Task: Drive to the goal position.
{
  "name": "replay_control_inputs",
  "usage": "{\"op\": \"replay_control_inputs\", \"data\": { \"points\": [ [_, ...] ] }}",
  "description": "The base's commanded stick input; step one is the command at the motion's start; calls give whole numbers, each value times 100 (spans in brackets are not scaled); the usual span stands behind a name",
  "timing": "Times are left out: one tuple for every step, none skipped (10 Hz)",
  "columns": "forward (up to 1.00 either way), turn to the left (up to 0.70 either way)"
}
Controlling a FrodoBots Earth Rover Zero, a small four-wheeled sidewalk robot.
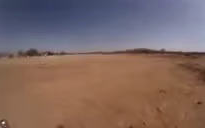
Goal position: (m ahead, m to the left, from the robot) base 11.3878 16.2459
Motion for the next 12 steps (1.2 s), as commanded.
{"op": "replay_control_inputs", "data": {
  "points": [
    [70, 27],
    [70, 27],
    [70, 27],
    [70, 27],
    [70, 27],
    [70, 27],
    [70, 27],
    [70, 27],
    [70, 27],
    [70, 27],
    [70, 27],
    [70, 27]
  ]
}}
